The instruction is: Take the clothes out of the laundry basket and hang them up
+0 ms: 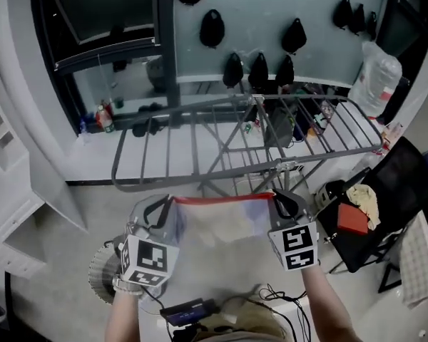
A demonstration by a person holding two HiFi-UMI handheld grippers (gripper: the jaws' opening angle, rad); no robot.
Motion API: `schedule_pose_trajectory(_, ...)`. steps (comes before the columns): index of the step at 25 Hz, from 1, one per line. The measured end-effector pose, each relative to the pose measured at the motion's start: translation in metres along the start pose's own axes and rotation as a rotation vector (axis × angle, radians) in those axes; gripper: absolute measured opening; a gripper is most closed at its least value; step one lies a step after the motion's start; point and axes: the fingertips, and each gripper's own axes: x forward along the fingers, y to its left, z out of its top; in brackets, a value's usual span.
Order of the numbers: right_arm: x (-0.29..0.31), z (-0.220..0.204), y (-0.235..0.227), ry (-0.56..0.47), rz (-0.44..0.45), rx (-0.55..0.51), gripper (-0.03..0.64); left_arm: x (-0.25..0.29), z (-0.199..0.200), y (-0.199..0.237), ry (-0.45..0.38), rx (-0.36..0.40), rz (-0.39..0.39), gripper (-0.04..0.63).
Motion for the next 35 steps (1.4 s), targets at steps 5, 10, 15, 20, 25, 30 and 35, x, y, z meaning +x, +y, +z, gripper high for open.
schedule_pose_trajectory(5,-0.047,-0.041,-0.1,0.049,-0.139,0.026,0.009,0.067,0.068,-0.069,-0.078,0.044,-0.128,0.012)
schedule_pose_trajectory(10,-0.09,-0.09,-0.194,0.075,-0.214,0.02,0.011,0.125,0.127,-0.147,-0.123,0.058,-0.19,0.012)
schedule_pose_trajectory(15,-0.113,-0.129,-0.274,0.089,-0.26,0.024,0.01,0.183,0.175,-0.207,-0.145,0.083,-0.222,0.012)
schedule_pose_trajectory(20,-0.128,-0.148,-0.344,0.075,-0.294,0.013,0.01,0.23,0.222,-0.243,-0.171,0.107,-0.228,0.012)
schedule_pose_trajectory(25,-0.12,-0.145,-0.401,0.05,-0.337,-0.009,0.011,0.276,0.263,-0.249,-0.201,0.142,-0.224,0.012)
schedule_pose_trajectory(30,-0.089,-0.144,-0.452,0.039,-0.36,-0.025,0.01,0.332,0.29,-0.243,-0.224,0.164,-0.212,0.012)
schedule_pose_trajectory(35,-0.038,-0.136,-0.504,0.049,-0.369,-0.052,0.009,0.398,0.311,-0.225,-0.229,0.181,-0.208,0.011)
